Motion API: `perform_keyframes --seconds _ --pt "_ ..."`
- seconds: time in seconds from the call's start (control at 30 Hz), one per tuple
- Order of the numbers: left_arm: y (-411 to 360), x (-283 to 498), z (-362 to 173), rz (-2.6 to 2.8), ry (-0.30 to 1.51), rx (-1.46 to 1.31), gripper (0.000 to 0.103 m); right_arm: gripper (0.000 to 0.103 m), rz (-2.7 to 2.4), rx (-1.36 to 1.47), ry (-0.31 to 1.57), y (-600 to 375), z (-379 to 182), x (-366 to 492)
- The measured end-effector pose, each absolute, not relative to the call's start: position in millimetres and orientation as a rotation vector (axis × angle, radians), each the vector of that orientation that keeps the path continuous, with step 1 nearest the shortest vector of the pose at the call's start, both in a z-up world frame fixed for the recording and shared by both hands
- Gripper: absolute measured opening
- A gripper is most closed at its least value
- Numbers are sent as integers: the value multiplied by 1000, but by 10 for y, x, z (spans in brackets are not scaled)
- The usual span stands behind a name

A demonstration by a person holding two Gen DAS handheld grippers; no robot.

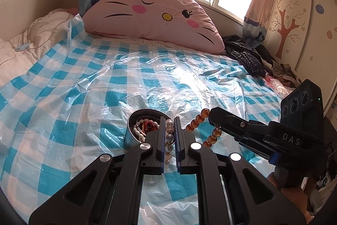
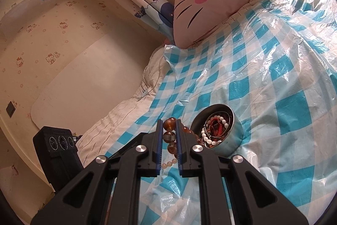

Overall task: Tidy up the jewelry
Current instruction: 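Carry the pale bracelet over the tin with the left gripper while the right lifts the amber bracelet toward it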

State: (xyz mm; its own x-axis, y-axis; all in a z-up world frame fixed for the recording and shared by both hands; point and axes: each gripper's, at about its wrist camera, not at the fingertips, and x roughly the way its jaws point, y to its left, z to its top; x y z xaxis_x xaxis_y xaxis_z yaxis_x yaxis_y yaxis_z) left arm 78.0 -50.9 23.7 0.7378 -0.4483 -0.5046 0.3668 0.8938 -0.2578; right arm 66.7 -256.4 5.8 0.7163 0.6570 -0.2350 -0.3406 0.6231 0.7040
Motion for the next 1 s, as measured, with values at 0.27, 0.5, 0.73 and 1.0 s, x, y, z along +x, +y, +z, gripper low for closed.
perform_keyframes --seconds 0.27,0.5,0.73,1.0 --pt "-572 962 287 -430 595 -156 8 13 605 707 480 -2578 104 825" --pt "-672 1092 312 -417 589 -156 8 13 611 723 466 -2546 135 1028" --pt "-637 1143 244 -413 601 -168 8 13 606 722 474 -2545 112 1056" --pt "-565 1223 196 -408 617 -208 8 13 599 727 483 -2539 83 1115"
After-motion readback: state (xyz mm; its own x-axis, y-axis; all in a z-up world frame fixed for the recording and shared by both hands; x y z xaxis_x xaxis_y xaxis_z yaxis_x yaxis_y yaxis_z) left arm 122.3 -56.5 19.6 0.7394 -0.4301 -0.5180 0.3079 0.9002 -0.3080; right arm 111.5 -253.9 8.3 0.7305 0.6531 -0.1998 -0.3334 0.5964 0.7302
